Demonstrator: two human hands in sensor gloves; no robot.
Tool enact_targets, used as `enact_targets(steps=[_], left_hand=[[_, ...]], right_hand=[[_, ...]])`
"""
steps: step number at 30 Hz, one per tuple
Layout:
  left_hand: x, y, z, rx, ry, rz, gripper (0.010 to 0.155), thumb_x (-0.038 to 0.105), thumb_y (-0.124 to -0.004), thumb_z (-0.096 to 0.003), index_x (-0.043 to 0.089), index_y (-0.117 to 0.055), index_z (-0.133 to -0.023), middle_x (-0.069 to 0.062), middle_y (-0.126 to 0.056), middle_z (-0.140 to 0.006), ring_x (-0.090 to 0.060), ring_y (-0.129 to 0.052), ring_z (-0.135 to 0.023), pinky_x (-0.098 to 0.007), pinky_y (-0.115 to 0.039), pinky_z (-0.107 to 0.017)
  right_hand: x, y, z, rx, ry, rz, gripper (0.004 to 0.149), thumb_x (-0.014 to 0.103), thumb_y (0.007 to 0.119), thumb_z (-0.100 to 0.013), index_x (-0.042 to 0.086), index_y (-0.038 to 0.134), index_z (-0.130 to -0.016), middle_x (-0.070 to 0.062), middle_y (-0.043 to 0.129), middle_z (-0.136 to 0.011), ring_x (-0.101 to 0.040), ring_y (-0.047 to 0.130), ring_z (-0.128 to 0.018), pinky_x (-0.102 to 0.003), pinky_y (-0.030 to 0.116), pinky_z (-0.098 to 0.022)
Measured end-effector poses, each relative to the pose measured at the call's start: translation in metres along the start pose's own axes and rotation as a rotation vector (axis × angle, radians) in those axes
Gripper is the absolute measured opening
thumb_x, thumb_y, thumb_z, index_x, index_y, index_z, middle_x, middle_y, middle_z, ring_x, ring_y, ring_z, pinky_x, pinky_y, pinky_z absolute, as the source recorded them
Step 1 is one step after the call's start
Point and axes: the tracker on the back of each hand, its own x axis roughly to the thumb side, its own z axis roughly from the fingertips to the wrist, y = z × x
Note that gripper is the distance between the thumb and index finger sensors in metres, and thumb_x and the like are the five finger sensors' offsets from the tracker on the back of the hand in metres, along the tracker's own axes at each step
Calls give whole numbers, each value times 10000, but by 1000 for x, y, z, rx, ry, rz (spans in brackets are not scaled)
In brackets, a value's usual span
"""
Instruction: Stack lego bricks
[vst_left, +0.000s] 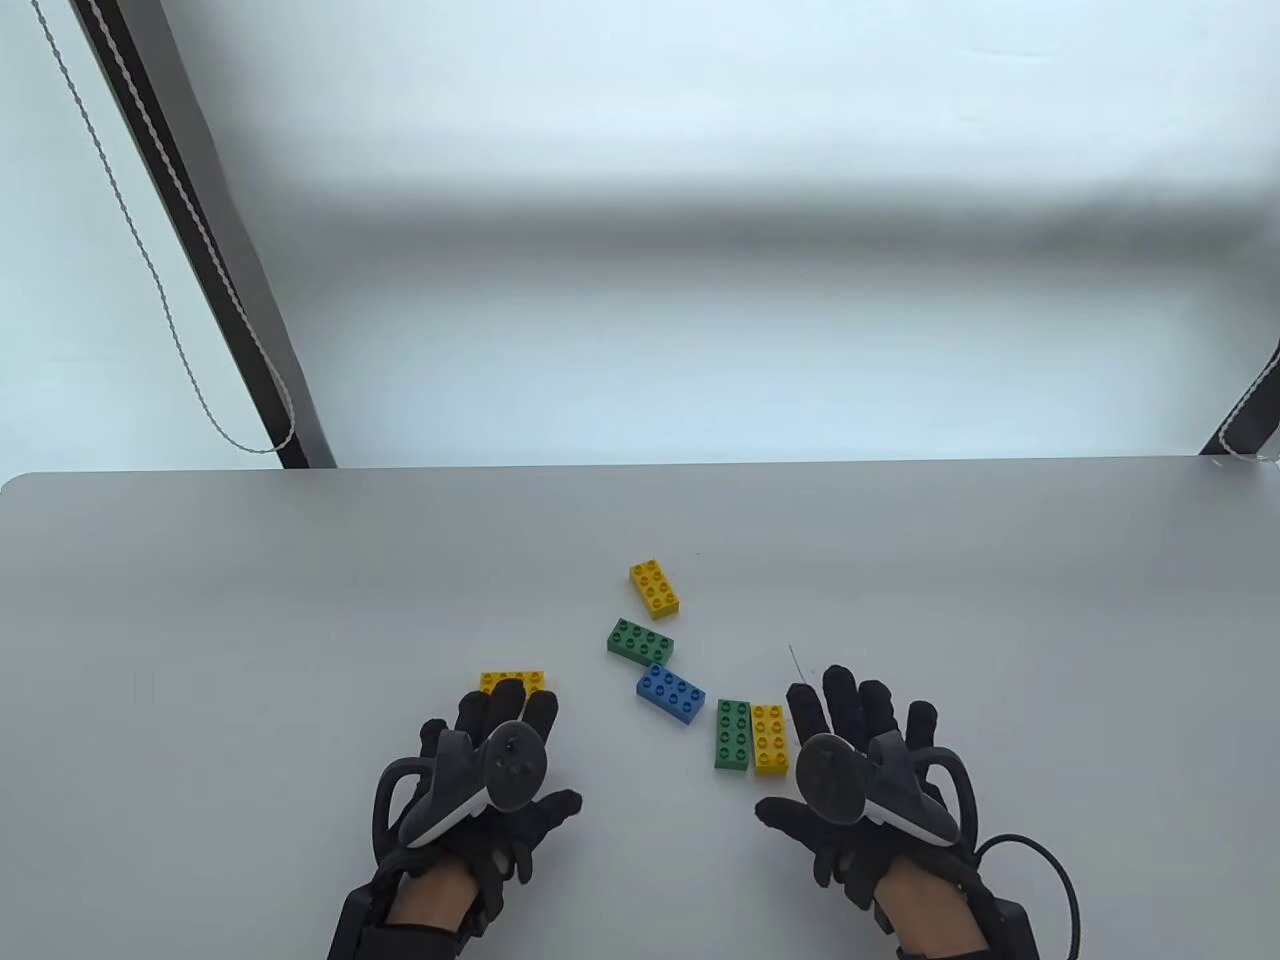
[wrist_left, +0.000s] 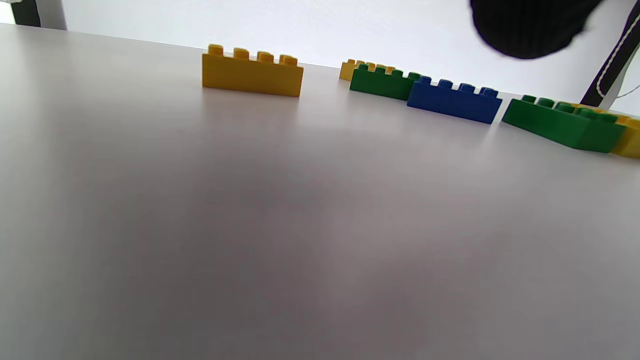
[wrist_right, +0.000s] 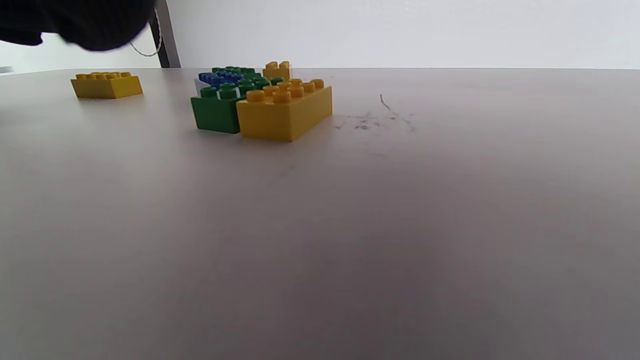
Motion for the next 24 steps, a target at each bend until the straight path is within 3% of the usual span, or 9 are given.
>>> enact_targets(steps=[14, 24], left_hand=[[1, 2, -1, 12, 7, -1, 915, 698, -696, -362, 384, -190, -1057, -1, -141, -1195, -344, -221, -1090, -687, -286, -743], [-1, 18, -17, 57, 17, -10, 956, 641, -807, -354, 357, -229, -1061, -22, -213, -1193, -352, -277, -1086, -680, -347, -739]], right_hand=[[2, 1, -1, 7, -7, -2, 1049, 712, 699, -357, 180, 69, -1007, -250, 76, -1086, -584, 198, -979, -817, 118, -557], [5, 0, -1, 9, -20, -1, 1048, 703, 707, -357, 177, 77, -1009, -252, 92, -1088, -575, 227, -984, -816, 129, -562]])
